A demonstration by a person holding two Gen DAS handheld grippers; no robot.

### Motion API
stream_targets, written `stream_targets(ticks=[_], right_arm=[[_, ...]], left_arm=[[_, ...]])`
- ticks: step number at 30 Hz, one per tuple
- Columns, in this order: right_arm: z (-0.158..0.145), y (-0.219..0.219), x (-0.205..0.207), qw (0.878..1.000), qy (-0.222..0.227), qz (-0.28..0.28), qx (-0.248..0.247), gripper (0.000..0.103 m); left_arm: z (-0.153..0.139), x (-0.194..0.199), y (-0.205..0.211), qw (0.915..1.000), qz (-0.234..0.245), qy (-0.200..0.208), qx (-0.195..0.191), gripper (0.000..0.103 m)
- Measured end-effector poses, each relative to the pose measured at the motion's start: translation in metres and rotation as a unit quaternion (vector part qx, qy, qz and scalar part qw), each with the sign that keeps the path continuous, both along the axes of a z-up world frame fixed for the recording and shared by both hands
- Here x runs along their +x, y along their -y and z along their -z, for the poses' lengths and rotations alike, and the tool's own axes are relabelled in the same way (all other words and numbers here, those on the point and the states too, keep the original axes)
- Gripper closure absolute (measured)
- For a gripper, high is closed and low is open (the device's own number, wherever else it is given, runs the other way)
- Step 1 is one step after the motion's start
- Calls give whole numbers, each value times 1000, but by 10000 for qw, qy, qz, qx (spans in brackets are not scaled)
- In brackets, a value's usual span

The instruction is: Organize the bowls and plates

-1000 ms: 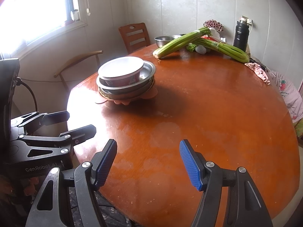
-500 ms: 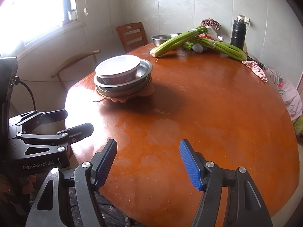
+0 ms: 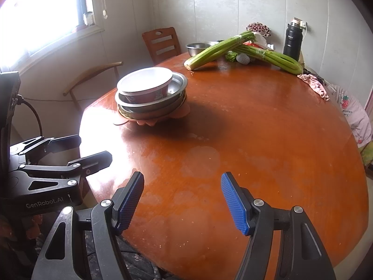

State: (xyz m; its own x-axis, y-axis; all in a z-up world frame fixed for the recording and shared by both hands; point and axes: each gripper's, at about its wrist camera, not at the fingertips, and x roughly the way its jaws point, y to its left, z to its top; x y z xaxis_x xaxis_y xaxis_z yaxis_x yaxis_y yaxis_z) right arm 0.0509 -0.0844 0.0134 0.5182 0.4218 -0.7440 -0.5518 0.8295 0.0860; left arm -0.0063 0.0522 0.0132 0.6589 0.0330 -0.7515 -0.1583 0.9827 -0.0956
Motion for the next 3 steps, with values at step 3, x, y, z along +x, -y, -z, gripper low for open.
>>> stream_targets(ticks=[3], right_arm=[[1,3,4,10000,-40,30,3,33]], left_arm=[[-1,4,-10,10000,-63,-14,-58,25]])
